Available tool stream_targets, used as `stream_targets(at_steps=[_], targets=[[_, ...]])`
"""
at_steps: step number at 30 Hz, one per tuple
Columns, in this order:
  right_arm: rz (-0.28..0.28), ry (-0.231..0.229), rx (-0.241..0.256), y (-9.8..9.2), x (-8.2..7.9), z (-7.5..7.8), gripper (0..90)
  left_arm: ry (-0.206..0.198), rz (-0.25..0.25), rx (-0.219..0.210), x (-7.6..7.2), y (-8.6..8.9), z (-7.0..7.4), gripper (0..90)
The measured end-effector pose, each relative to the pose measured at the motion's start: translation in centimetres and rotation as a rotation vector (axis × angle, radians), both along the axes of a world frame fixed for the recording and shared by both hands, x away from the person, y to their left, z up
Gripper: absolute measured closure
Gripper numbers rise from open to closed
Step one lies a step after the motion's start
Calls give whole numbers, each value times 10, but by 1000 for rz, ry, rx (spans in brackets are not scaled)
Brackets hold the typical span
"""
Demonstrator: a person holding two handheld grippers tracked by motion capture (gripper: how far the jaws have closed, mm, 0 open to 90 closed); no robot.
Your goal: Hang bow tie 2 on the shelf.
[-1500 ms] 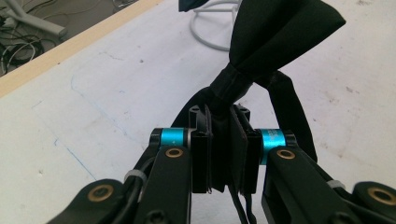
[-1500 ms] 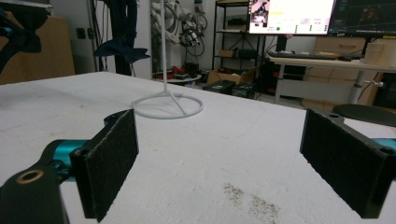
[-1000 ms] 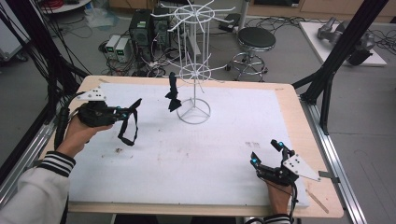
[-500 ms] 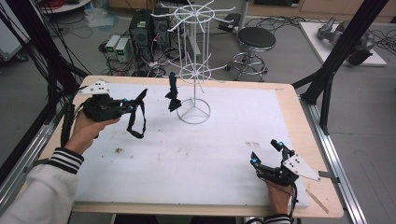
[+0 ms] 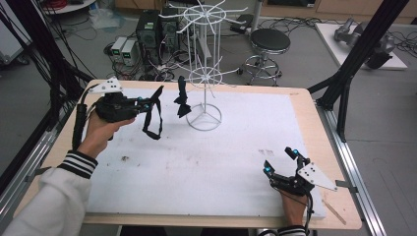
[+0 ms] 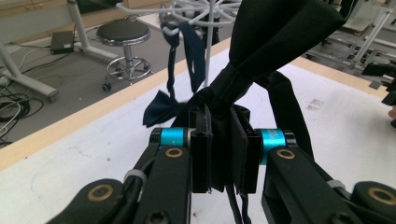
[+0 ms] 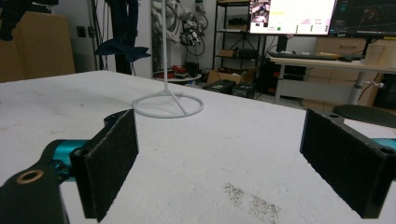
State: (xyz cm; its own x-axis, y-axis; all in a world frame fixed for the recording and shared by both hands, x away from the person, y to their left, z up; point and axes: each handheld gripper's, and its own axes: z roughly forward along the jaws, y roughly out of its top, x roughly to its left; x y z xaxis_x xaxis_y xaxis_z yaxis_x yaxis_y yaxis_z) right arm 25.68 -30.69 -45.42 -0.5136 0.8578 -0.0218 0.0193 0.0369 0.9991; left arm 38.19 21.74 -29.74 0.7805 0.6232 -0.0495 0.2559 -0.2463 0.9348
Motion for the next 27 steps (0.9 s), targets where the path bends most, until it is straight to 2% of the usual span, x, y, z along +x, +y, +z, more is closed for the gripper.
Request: stream_targets(at_steps=[11,12,15,27], targets=[[-1,4,3,0,0,0,109,-26,-2,3,3,-14,10,794],[0,4,4,0,0,0,109,-23,-1,-9,4,-15,11,794],[2,0,2,0,0,0,109,-30,-5,10,5,-19,14,794],[0,4,7,0,0,0,109,-46,-4,8,11,-34,27,794]])
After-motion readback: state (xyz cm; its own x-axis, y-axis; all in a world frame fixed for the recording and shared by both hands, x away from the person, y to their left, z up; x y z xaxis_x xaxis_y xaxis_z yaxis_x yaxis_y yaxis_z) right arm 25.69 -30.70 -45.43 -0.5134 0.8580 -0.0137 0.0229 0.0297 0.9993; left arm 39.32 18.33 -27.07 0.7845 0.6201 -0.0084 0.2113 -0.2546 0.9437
